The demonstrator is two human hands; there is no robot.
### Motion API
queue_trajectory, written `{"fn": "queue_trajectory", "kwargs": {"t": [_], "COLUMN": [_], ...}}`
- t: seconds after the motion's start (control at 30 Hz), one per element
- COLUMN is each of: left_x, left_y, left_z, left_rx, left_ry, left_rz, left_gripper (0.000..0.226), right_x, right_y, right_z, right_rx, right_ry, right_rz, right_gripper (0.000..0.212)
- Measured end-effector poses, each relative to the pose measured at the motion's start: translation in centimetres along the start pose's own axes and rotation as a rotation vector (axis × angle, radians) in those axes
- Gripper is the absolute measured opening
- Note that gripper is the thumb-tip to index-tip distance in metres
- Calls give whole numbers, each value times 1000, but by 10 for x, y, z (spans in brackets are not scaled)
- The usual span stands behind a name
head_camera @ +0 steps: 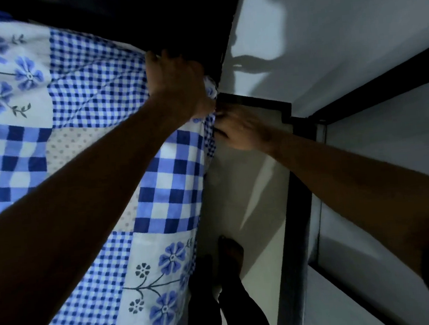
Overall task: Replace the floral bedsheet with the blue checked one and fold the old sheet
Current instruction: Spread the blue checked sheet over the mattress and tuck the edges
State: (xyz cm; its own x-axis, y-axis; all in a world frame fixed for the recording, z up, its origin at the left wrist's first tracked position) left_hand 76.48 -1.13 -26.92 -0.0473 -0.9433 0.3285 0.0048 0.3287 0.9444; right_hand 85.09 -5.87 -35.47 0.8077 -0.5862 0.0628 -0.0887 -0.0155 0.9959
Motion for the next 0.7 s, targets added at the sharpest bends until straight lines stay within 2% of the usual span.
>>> {"fn": "queue_trajectory", "kwargs": {"t": [0.07,0.1,0.17,0.2,0.23,0.3,0.33,0.37,0.4,0.43,0.47,0.5,0.53,0.57,0.6,0.7], "left_x": [1,1,0,0,-1,-1,0,0,1,1,1,0,0,0,0,0], "left_y": [1,1,3,4,3,3,2,1,0,-1,0,0,1,0,-1,-5], "left_z": [-1,0,0,0,0,1,0,1,1,1,0,0,1,2,1,-2], "left_rx": [-2,-4,-6,-3,3,9,3,-3,-9,-12,-12,-16,-20,-28,-25,-21], "left_ry": [-3,2,4,0,-2,1,0,2,5,4,3,10,17,25,25,9], "left_rz": [19,33,31,27,22,13,7,-4,-13,-18,-23,-25,-21,-14,-10,9], "left_gripper": [85,85,85,85,85,85,85,85,85,86,88,89,90,90,90,89], "right_x": [19,30,31,26,19,2,-1,-6,-14,-17,-15,-12,-12,-6,-1,22], "right_y": [11,9,-1,1,-20,-66,-85,-111,-134,-130,-115,-80,-33,-11,3,13], "right_z": [-5,2,17,32,41,29,9,-12,-17,-10,13,24,38,42,40,14], "right_rx": [-49,-51,77,242,276,223,152,-35,-165,-258,-159,-21,59,97,103,-40], "right_ry": [-61,-5,96,187,234,208,122,-36,-73,-22,132,180,258,310,299,86], "right_rz": [-105,-104,-25,-12,92,141,-12,-27,56,13,57,38,-45,-68,-72,-59], "right_gripper": [30,33,37,37,36,35,51,78,98,97,76,48,33,29,26,21]}}
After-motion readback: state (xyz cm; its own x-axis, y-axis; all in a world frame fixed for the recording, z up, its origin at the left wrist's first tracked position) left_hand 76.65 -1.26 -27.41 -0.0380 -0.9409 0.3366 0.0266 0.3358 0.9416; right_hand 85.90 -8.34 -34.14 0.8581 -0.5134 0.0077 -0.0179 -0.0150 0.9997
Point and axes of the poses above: each hand's wrist, its own x-axis away from the middle knuckle, its own y-axis out of the back of the hand, z = x × y, the point moved 9 cm from there along -x, towards the middle knuckle, and after that the axes turned 11 degrees about x, right-handed, at the moved point
